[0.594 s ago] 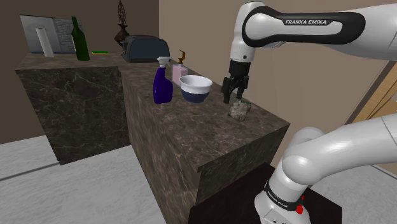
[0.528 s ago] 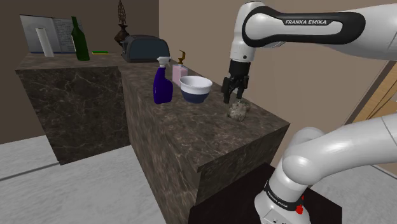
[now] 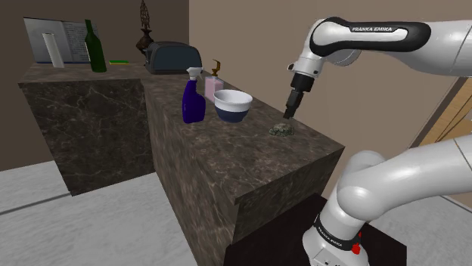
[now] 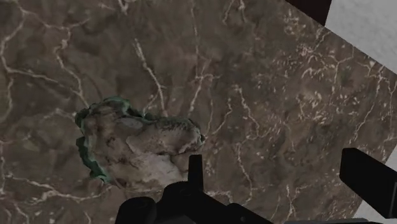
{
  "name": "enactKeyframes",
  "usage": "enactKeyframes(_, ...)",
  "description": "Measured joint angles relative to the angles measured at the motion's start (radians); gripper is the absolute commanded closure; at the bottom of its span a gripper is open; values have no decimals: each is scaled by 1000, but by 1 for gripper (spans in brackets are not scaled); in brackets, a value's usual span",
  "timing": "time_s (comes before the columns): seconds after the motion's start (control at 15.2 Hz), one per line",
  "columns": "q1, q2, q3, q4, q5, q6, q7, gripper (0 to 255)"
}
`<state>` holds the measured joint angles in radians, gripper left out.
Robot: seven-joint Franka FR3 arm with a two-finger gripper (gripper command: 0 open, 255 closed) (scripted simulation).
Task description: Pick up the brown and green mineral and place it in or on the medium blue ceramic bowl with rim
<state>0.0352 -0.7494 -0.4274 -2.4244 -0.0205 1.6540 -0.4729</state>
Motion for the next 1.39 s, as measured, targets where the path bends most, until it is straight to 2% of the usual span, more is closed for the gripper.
enactKeyframes(0.2,55,67,-170,59,16,-2,-229,0)
enactKeyframes(0.33,81,98,-239,72,25,8,-326,0)
enactKeyframes(0.86,86,95,-259,-2,26,99,-361,0)
enactKeyframes(1.19,83,92,-257,-5,26,102,-360,0)
enactKeyframes(1.25,82,90,-255,-6,25,99,-357,255)
enactKeyframes(1.39,78,87,-257,0,18,96,-356,255)
